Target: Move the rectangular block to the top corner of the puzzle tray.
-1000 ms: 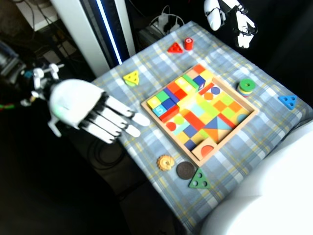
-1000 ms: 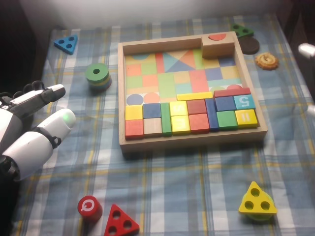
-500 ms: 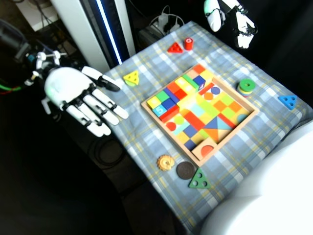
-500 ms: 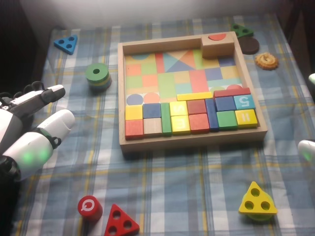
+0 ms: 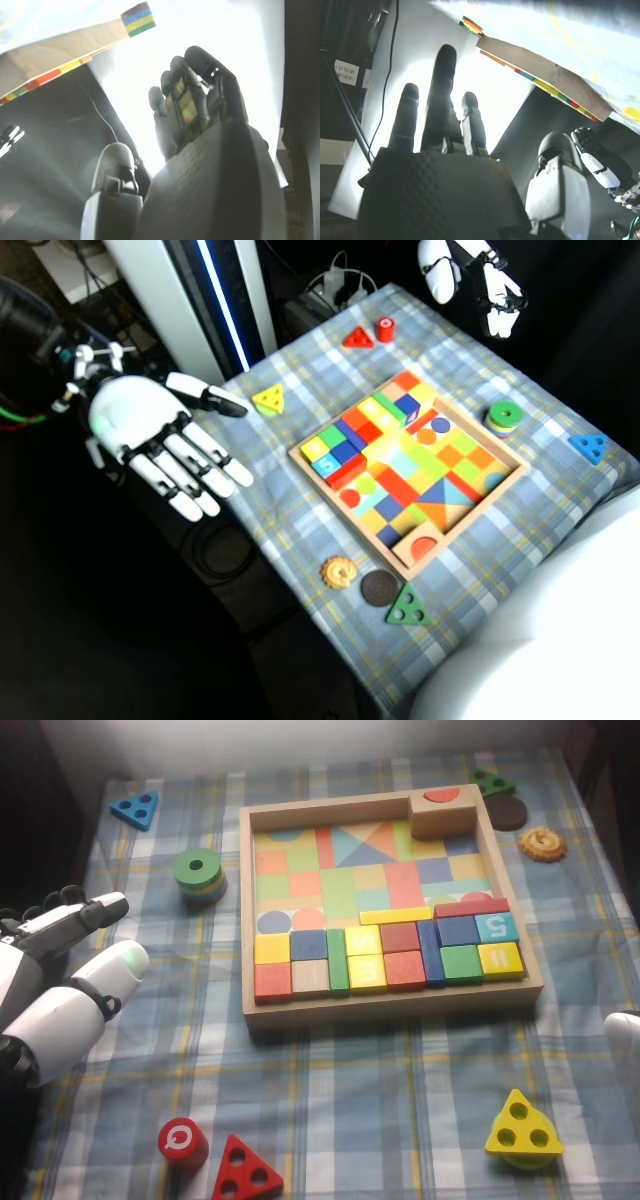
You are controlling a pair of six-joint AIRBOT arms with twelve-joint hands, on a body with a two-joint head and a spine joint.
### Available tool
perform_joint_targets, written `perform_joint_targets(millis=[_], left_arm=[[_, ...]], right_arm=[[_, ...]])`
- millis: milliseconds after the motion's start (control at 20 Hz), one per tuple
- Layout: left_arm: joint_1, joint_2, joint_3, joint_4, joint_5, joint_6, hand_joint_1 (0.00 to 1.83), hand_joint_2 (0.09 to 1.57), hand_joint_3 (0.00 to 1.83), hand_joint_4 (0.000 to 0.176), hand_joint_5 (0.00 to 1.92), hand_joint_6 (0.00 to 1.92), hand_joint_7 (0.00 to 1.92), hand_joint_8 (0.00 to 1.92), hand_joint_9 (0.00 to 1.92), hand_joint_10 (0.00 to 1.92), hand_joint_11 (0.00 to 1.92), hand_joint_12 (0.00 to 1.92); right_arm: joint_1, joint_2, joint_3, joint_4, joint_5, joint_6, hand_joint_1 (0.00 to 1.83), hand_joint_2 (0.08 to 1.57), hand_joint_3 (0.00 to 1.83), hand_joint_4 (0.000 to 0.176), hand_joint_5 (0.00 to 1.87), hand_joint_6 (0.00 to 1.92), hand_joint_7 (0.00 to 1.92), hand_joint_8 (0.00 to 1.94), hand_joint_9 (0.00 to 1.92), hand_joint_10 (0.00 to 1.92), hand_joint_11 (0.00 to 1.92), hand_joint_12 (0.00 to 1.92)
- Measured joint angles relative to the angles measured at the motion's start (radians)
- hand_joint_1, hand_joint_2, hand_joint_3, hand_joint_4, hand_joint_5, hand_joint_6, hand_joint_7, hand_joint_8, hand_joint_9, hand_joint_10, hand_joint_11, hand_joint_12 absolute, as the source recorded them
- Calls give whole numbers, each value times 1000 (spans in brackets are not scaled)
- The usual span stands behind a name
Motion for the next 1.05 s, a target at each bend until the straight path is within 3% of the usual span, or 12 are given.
perform_joint_targets(millis=[50,150,200,250,300,350,500,650,750,900,950,1050], left_arm=[[0,0,0,0,0,0,140,1299,0,0,513,5,456,4,403,7,0,1064],[0,0,0,0,0,0,157,1305,0,0,510,2,447,0,398,4,0,1030],[0,0,0,-1,0,0,141,1304,0,0,515,3,461,3,422,11,0,1080],[0,0,0,-1,0,0,123,1301,0,0,509,1,464,3,428,11,0,1103],[0,-6,0,-3,-7,0,137,1300,0,0,505,0,460,1,422,6,0,1079],[0,-11,0,-4,-8,0,122,1302,1,0,501,0,459,0,417,3,0,1059],[0,-12,0,-4,-8,0,139,1297,0,0,506,2,461,1,423,5,0,1060],[0,-12,0,-5,-8,-1,147,1307,1,0,494,1,443,1,400,3,0,1007],[0,-12,0,-5,-8,-2,135,1308,1,0,488,1,443,2,404,6,0,991],[0,-12,0,-5,-8,-4,151,1303,1,0,506,5,462,5,422,9,0,1052],[0,-12,0,-5,-8,-4,141,1295,0,0,505,2,459,1,422,5,0,1033],[0,-12,0,-5,-8,-4,148,1296,0,0,504,1,457,0,418,2,0,1023]], right_arm=[[0,0,0,0,0,0,0,999,0,84,201,12,0,0,0,0,0,0],[0,0,0,0,1,0,0,1023,2,87,212,13,0,0,0,0,32,14],[0,-2,0,0,1,0,0,1013,0,103,192,3,0,0,0,0,6,2],[0,-5,0,1,5,0,0,1020,1,106,186,0,0,0,0,0,0,0],[0,-8,0,0,7,0,0,1041,10,88,191,3,2,1,0,0,0,0],[0,-10,0,0,7,0,0,1039,9,100,187,1,0,0,0,0,0,0],[0,-10,0,2,12,0,0,1027,1,106,164,0,0,0,0,0,14,6],[0,-10,0,2,21,0,0,1045,7,98,144,1,0,0,0,0,26,12],[0,-10,0,3,22,0,0,1049,7,122,128,0,0,0,0,0,0,0],[0,-11,0,4,22,0,0,1072,14,100,111,0,0,0,0,0,0,0],[0,-12,0,4,23,0,0,1099,18,67,119,3,0,0,0,0,21,11],[0,-19,1,5,24,0,0,1105,14,68,137,9,25,9,17,6,85,42]])
